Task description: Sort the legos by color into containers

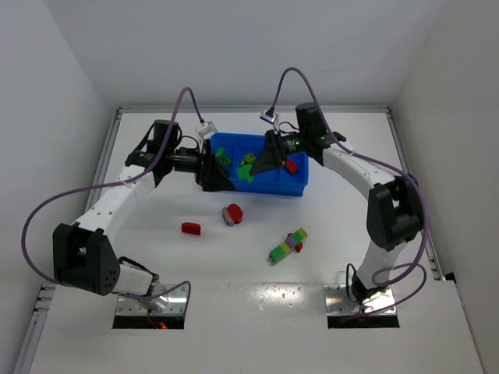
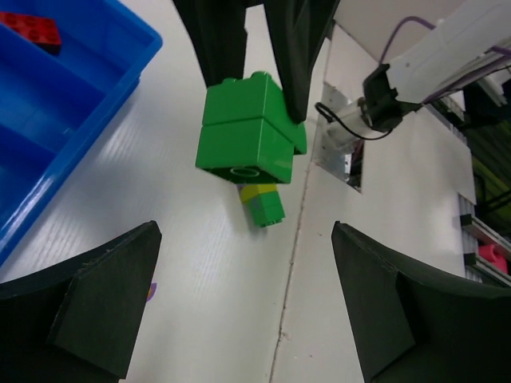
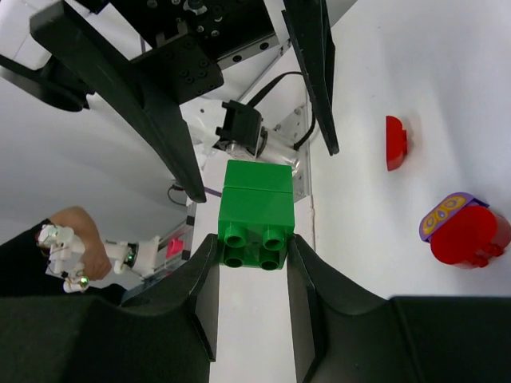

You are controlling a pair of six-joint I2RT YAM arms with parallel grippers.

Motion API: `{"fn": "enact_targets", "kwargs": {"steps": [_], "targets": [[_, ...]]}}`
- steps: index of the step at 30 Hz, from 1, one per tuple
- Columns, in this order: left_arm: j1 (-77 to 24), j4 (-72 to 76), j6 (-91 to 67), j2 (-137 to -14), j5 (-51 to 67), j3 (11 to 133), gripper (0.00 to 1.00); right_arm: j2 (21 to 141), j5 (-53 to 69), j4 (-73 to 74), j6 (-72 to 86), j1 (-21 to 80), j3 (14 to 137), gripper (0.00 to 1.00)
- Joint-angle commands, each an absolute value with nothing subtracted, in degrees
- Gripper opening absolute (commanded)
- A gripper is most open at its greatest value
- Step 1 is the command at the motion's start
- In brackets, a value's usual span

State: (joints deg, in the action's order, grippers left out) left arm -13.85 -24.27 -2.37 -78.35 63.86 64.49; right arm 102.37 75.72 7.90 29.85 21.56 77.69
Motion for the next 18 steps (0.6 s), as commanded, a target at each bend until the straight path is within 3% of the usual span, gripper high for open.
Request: {"fn": "enact_targets", "kwargs": {"steps": [1,14,18], "targets": [[-13.18,-23.29,-3.08,-79.62,70.75,67.58,0.94,102.48,78.22,5.10,29.53,22.24,78.92,0.03],[-13.18,-22.77,-3.08,-81.83,70.84,69.17,0.87,104.06,78.22,5.62,29.53,25.31,78.93,0.03],[-13.18,-22.24,-3.08,-81.83,69.62,67.85,0.79,104.06,78.22,5.62,29.53,26.36,79.53,0.03]]}}
